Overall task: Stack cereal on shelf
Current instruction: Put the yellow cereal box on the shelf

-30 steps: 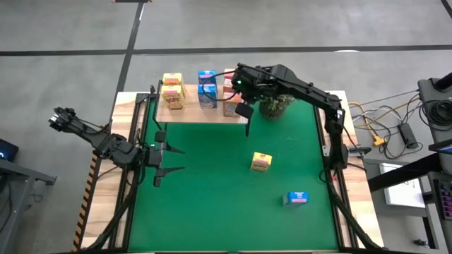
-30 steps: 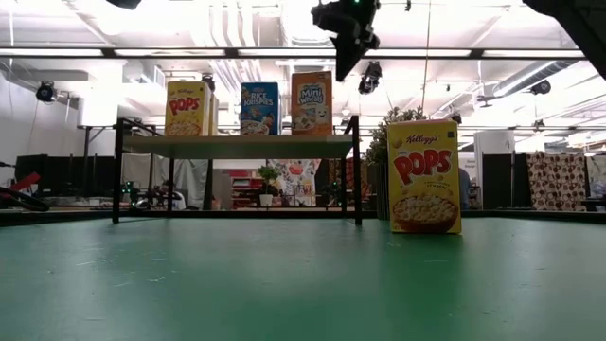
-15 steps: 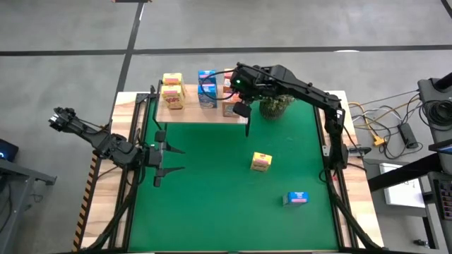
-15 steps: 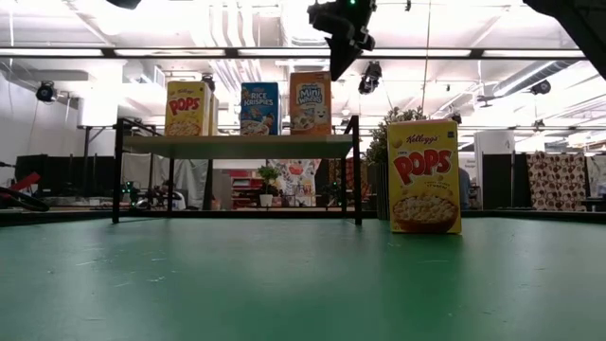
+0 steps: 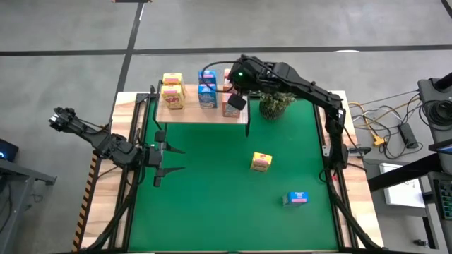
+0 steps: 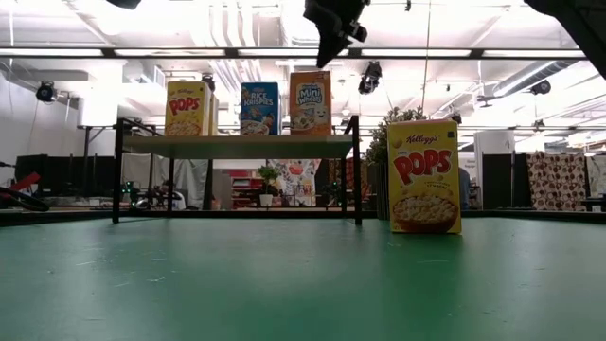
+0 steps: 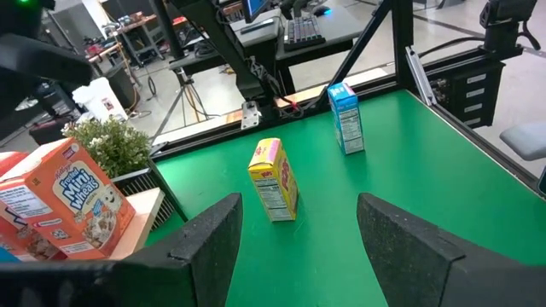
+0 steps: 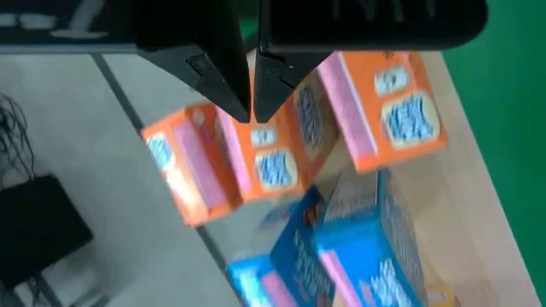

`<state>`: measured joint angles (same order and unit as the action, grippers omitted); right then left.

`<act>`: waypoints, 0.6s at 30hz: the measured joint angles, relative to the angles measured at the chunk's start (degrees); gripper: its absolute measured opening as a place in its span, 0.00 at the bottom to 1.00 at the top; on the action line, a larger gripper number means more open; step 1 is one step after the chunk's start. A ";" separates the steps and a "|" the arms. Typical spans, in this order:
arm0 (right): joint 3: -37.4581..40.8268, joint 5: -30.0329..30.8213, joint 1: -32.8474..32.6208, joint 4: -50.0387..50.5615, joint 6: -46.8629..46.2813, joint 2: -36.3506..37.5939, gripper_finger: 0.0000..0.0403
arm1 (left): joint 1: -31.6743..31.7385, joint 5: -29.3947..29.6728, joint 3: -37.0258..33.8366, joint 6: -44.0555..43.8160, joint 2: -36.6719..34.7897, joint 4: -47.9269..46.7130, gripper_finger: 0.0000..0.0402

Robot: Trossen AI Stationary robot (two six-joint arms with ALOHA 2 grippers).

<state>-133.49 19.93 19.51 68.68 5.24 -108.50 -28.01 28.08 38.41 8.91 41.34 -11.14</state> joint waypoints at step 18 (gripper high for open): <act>-0.05 -5.53 -13.51 -11.34 1.73 4.01 0.02 | 0.00 -0.02 0.02 1.91 0.02 0.04 0.54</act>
<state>-133.54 14.40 6.00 57.33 6.97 -104.49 -28.01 28.06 38.44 10.81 41.36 -11.10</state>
